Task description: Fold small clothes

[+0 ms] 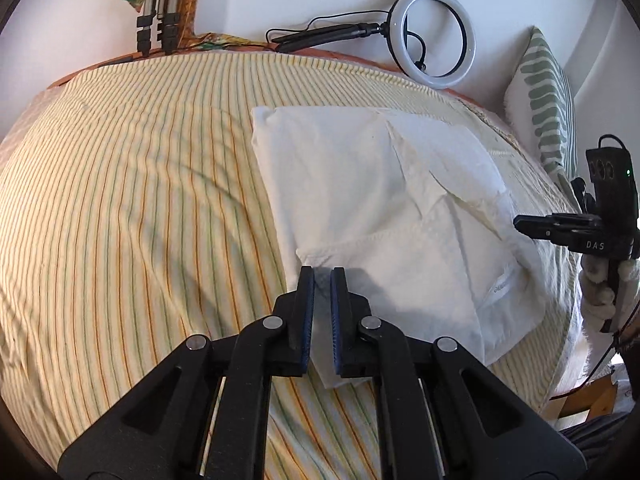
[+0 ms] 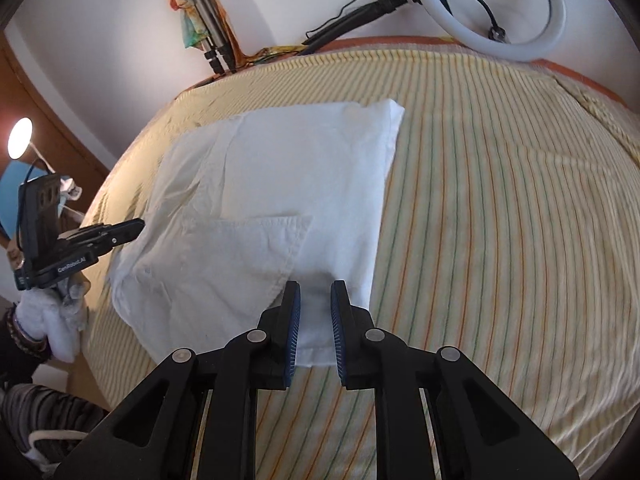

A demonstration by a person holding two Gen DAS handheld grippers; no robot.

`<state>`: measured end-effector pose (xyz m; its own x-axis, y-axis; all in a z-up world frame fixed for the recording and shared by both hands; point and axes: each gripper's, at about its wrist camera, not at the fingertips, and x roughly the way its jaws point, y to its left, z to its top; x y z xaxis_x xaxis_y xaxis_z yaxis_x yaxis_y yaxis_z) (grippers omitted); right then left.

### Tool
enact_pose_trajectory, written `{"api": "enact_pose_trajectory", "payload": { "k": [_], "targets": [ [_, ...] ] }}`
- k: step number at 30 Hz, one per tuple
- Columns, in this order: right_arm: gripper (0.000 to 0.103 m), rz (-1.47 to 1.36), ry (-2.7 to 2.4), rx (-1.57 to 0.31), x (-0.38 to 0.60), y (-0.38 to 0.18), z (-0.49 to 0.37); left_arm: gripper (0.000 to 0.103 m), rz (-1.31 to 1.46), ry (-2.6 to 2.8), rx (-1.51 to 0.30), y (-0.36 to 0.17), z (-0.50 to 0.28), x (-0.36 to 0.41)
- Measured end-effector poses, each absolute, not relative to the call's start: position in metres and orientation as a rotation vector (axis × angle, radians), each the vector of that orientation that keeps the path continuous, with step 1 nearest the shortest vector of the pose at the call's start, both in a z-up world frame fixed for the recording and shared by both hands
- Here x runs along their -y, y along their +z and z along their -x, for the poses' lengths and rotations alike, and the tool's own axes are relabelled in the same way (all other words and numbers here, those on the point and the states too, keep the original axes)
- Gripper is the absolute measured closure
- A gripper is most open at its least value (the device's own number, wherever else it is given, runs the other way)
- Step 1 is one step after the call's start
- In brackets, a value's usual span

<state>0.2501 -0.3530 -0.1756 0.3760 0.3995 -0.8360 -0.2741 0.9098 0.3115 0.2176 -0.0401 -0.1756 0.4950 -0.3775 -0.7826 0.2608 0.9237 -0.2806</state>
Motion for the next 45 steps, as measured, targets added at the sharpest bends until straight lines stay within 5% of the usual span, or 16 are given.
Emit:
{"api": "enact_pose_trajectory", "payload": {
  "k": [6, 7, 8, 10, 20, 32, 38, 45],
  "targets": [
    [0.078, -0.106, 0.448, -1.14, 0.359, -0.159, -0.245, 0.096, 0.184, -0.365, -1.002, -0.169, -0.211, 0.022],
    [0.072, -0.12, 0.455, -1.131, 0.364, -0.156, -0.242, 0.089, 0.228, -0.36, -0.995, -0.167, -0.21, 0.015],
    [0.066, -0.147, 0.464, -1.117, 0.369, -0.154, -0.24, 0.072, 0.283, -0.354, -0.989, -0.164, -0.21, 0.007],
    [0.049, -0.214, 0.471, -1.086, 0.38, -0.151, -0.243, 0.058, 0.385, -0.358, -0.988, -0.163, -0.215, -0.005],
    [0.049, -0.505, 0.498, -1.132, 0.41, -0.187, -0.27, 0.058, 0.613, -0.422, -1.098, -0.19, -0.246, -0.007],
    [0.067, -0.589, 0.557, -1.149, 0.392, -0.203, -0.293, 0.058, 0.603, -0.47, -1.091, -0.194, -0.27, 0.015],
    [0.087, -0.422, 0.522, -1.135, 0.371, -0.184, -0.289, 0.088, 0.51, -0.459, -1.076, -0.189, -0.267, 0.031],
    [0.092, -0.165, 0.47, -1.071, 0.341, -0.151, -0.275, 0.092, 0.422, -0.478, -0.997, -0.157, -0.258, 0.046]
  ]
}}
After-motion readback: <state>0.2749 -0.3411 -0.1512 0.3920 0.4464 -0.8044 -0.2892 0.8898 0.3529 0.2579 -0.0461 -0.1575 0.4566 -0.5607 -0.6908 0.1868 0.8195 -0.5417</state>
